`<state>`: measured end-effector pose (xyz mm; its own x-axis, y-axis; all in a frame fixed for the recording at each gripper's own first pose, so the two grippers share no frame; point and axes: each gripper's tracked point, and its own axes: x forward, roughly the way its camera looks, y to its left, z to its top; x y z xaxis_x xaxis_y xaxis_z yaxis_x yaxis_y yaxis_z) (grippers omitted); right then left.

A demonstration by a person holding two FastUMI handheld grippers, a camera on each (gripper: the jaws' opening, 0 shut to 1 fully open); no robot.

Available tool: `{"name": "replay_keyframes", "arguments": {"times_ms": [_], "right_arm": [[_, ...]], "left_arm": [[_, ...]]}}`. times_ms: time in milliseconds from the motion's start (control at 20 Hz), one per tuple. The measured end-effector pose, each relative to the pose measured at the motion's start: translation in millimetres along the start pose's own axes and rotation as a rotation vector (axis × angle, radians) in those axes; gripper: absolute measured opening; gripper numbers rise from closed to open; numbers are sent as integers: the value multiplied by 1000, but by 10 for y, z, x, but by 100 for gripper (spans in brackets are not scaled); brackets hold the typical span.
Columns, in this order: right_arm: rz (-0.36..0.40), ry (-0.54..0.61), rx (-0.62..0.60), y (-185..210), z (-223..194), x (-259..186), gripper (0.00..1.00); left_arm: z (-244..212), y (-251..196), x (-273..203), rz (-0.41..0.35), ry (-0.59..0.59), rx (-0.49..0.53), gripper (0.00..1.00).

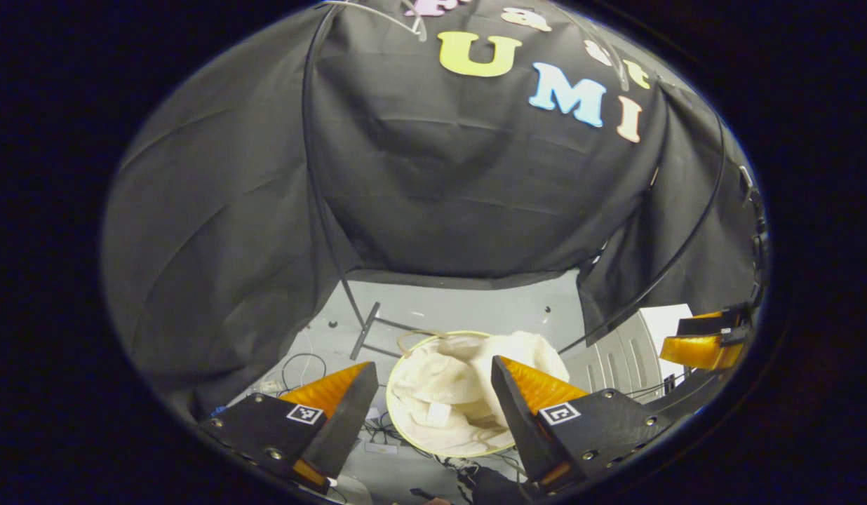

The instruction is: Grasp the clothes on the hanger with both hands and then place them into the laundry hamper below.

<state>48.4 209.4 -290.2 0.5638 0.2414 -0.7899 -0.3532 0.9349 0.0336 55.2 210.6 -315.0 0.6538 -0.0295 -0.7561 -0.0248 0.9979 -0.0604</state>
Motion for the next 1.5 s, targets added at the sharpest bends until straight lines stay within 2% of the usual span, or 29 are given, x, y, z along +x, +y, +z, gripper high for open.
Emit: {"name": "replay_keyframes", "arguments": {"times_ms": [50, 250, 300, 350, 450, 950, 1100, 1200, 1400, 1500], "right_arm": [[-6, -9, 11, -53, 7, -24, 99], [-23, -45, 72, -346, 57, -107, 99], [-27, -60, 80, -437, 87, -136, 94], [-28, -74, 83, -534, 117, -157, 99], [-24, -90, 84, -750, 109, -216, 99], [-31, -213, 138, -2041, 26, -705, 99], [-46, -309, 108, -2394, 129, -947, 98], [-72, -411, 84, -2573, 303, -1189, 98], [-107, -625, 57, -2622, 706, -1681, 98], [-150, -730, 31, -2649, 933, -1931, 98]], "left_arm": [[-4, -9, -57, 4, -5, -10, 95], [3, -74, -269, 34, -33, -11, 95], [20, -112, -322, 45, -38, -7, 95], [34, -177, -389, 57, -41, -4, 95], [68, -328, -497, 85, -49, -7, 93], [467, -1679, -1137, 167, -204, -33, 94], [799, -2156, -1431, 193, -321, -13, 95], [1077, -2534, -1743, 193, -450, 6, 95], [1392, -3004, -2155, 153, -658, 41, 93], [1528, -3119, -2397, 121, -745, 46, 93]]}}
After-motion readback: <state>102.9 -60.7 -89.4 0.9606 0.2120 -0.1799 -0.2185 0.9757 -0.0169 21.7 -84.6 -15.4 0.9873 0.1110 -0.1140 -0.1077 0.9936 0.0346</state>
